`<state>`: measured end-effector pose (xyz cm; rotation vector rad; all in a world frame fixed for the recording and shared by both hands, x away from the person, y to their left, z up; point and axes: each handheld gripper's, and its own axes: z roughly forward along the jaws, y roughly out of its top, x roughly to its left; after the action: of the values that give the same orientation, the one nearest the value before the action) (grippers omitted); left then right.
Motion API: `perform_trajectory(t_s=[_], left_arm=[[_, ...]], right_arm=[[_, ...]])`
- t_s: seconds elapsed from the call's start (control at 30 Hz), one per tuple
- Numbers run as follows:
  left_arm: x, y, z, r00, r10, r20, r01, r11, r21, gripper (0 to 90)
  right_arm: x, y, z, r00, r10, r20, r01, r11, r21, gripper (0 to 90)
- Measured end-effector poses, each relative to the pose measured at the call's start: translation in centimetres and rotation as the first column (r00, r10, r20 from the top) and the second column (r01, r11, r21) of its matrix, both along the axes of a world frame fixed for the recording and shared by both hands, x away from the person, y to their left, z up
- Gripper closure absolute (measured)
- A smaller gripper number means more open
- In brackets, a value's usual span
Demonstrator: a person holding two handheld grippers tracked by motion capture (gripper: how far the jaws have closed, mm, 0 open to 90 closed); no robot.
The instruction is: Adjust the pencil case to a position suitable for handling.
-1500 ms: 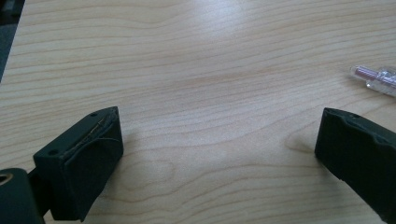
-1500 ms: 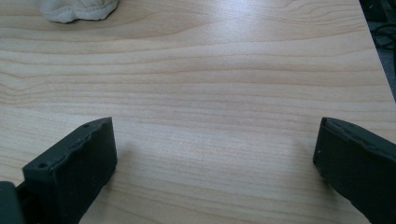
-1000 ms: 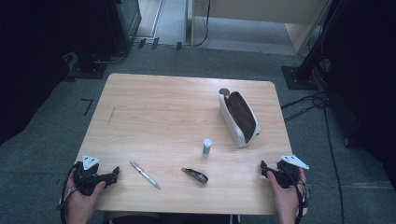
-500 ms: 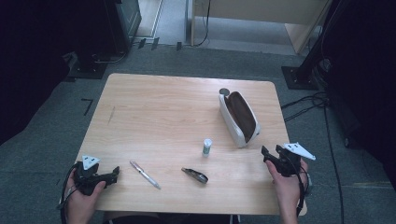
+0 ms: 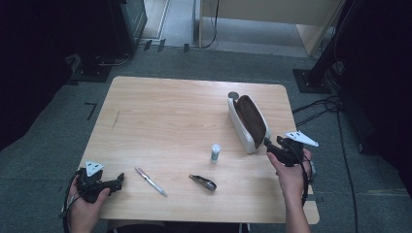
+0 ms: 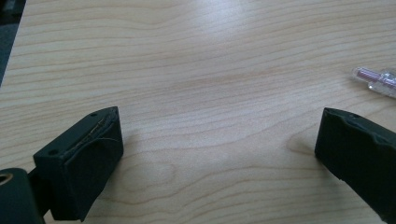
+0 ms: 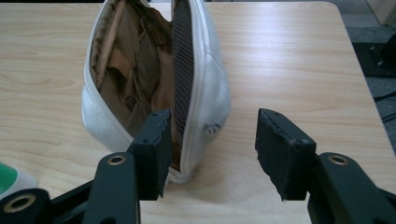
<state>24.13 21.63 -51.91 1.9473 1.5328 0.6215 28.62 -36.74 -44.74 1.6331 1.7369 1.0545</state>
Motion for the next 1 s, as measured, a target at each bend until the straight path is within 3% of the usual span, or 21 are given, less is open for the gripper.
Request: perform_trajectory(t_s=[0.13,0.3,0.4,0.5,0.57,0.67,0.7,0.77,0.97,1.0], left_arm=[[0.1,0.0,0.0,1.0,0.002,-0.002,-0.002,1.0,0.003,1.2],[0.1,0.0,0.0,1.0,0.002,-0.002,-0.002,1.0,0.003,1.2],[0.1,0.0,0.0,1.0,0.002,-0.001,-0.002,1.0,0.003,1.2],[0.1,0.0,0.0,1.0,0.002,-0.001,-0.002,1.0,0.003,1.2],[0.1,0.0,0.0,1.0,0.003,-0.001,-0.003,1.0,0.003,1.2],[0.1,0.0,0.0,1.0,0.002,-0.002,-0.002,1.0,0.003,1.2],[0.1,0.0,0.0,1.0,0.002,-0.001,-0.002,1.0,0.003,1.2],[0.1,0.1,0.0,1.0,0.002,-0.002,-0.002,1.0,0.004,1.2],[0.2,0.1,0.0,1.0,0.008,0.0,-0.008,1.0,0.003,1.2],[0.2,0.1,0.0,1.0,0.008,-0.001,-0.008,1.0,0.003,1.2]], right_arm=[[2.4,0.5,-0.4,0.9977,-0.018,-0.066,0.017,1.0,-0.007,46.3],[4.3,0.8,-1.3,0.9915,-0.013,-0.13,0.017,0.999,0.031,46.7],[4.9,1.0,-1.7,0.9884,-0.011,-0.152,0.019,0.998,0.056,55.9],[5.0,1.1,-1.7,0.9883,-0.004,-0.152,0.016,0.997,0.075,71.3],[5.0,1.1,-1.5,0.9877,0.0,-0.156,0.013,0.996,0.088,75.9],[5.0,1.1,-1.4,0.9886,0.004,-0.151,0.014,0.993,0.116,77.6],[5.0,1.2,-1.2,0.9902,0.019,-0.138,0.003,0.988,0.156,78.3],[5.0,1.4,-1.0,0.992,0.042,-0.119,-0.018,0.981,0.193,78.7],[5.4,3.2,-0.3,0.9902,0.109,-0.088,-0.088,0.972,0.22,78.9],[5.7,4.0,-0.2,0.9873,0.142,-0.072,-0.122,0.966,0.227,78.9]])
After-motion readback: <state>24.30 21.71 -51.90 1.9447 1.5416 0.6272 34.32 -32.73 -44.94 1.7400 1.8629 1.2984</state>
